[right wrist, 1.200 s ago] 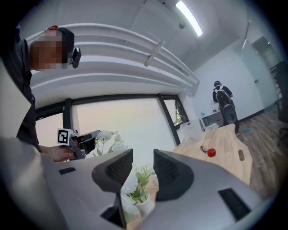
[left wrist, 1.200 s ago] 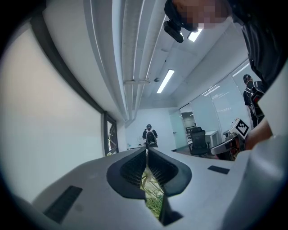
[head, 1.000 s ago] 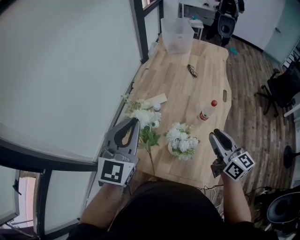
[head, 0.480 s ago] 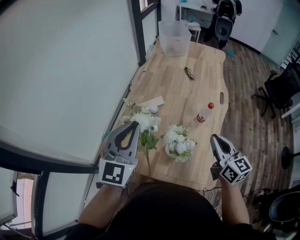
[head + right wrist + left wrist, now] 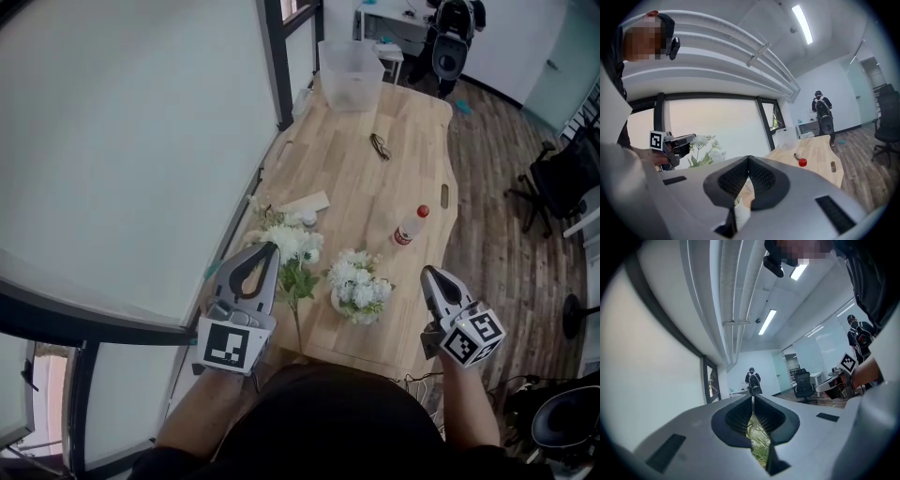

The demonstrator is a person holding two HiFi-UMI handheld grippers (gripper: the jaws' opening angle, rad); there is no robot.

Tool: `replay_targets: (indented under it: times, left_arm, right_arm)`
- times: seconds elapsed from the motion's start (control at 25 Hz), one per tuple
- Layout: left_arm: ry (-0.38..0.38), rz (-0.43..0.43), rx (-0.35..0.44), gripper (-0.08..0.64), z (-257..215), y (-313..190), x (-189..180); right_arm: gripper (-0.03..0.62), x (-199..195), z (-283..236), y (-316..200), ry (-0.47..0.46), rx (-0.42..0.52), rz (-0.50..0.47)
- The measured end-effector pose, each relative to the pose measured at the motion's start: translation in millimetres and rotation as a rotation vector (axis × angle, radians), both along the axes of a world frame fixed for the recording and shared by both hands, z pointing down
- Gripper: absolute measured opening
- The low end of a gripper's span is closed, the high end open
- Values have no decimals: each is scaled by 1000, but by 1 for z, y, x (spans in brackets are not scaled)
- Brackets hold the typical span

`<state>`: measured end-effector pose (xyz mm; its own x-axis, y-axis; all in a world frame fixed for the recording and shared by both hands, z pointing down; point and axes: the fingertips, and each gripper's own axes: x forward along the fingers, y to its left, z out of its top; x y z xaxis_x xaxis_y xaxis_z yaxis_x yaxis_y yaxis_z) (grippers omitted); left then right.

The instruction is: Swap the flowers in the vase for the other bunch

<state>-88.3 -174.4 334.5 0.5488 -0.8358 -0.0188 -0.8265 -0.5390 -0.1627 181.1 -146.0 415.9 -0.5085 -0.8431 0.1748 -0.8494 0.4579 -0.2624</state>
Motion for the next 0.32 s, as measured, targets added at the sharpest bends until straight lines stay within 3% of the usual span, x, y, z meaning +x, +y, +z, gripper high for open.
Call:
replay_targets:
  times: [0.32]
  left_arm:
    - [3, -4, -7, 21, 3, -1, -1]
  right_arm:
    - [26, 0, 5, -3, -15, -22, -1]
